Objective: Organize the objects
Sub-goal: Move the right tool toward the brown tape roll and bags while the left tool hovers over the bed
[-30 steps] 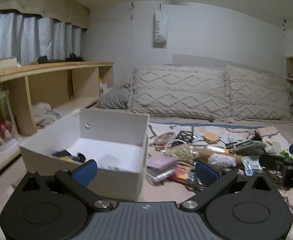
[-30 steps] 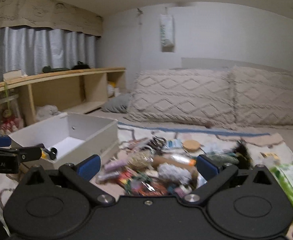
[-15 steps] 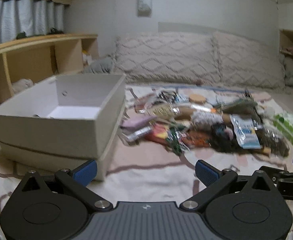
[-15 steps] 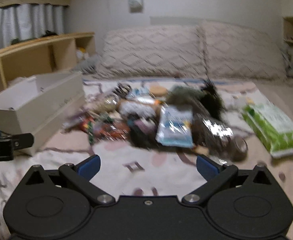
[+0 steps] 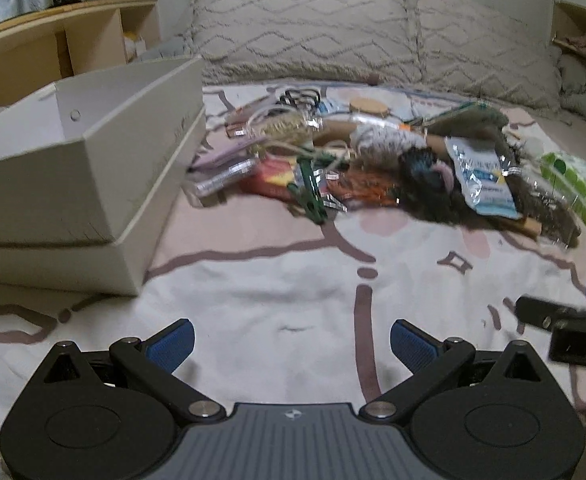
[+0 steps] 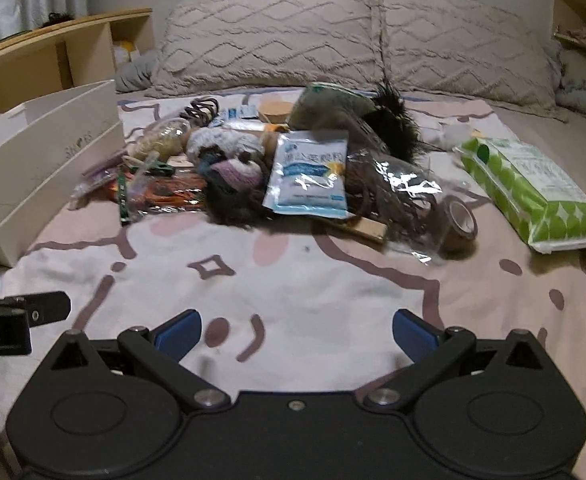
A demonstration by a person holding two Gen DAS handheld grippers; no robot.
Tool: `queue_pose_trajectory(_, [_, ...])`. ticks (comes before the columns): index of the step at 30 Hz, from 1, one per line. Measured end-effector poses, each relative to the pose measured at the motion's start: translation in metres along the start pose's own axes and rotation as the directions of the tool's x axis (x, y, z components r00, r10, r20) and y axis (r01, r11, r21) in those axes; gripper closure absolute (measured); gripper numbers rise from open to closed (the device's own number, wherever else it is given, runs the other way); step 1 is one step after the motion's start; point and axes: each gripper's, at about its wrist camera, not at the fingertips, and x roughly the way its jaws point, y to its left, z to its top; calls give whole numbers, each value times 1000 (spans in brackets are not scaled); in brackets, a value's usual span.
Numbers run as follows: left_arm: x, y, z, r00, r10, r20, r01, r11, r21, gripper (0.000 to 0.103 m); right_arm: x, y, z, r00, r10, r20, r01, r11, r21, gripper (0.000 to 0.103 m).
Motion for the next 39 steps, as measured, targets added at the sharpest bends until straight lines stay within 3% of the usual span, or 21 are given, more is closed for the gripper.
queue_pose_trajectory(4, [13,1,-5,999,-1,-41,1,1000,-6,0,6,-13,4,1000,-30,-3,30,999,32,0])
queue_pose_trajectory(11, [18,-4,-12,999,19,-26,-18,999,31,0,16,-46,16,997,-80,8,78,989,129,3])
queue_pose_trajectory(18, [21,-4,-15,1000,22,-9,-22,999,35,0,35,-75,27,991,-133,11,128,970,207,26])
queue_pose_trajectory(25, [19,0,-9,1000,-1,-23,1,1000,2,2,51,-93,31,998,-60,20,50,940,338,44])
queue_pose_trajectory(27, [18,1,-7,1000,-10,-12,10,1000,-7,8,52,-94,33,999,-22,32,9,932,363,45])
queue_pose_trajectory(29, [18,1,-3,1000,-17,-2,17,1000,-14,12,54,-93,34,999,-4,40,-10,931,365,55])
queue_pose_trajectory(34, [23,4,15,998,-47,29,49,997,-56,28,52,-95,30,999,-11,50,-8,928,373,89])
queue_pose_trajectory(39, [35,2,39,995,-76,62,81,993,-84,39,42,-98,18,998,33,55,-52,922,383,96])
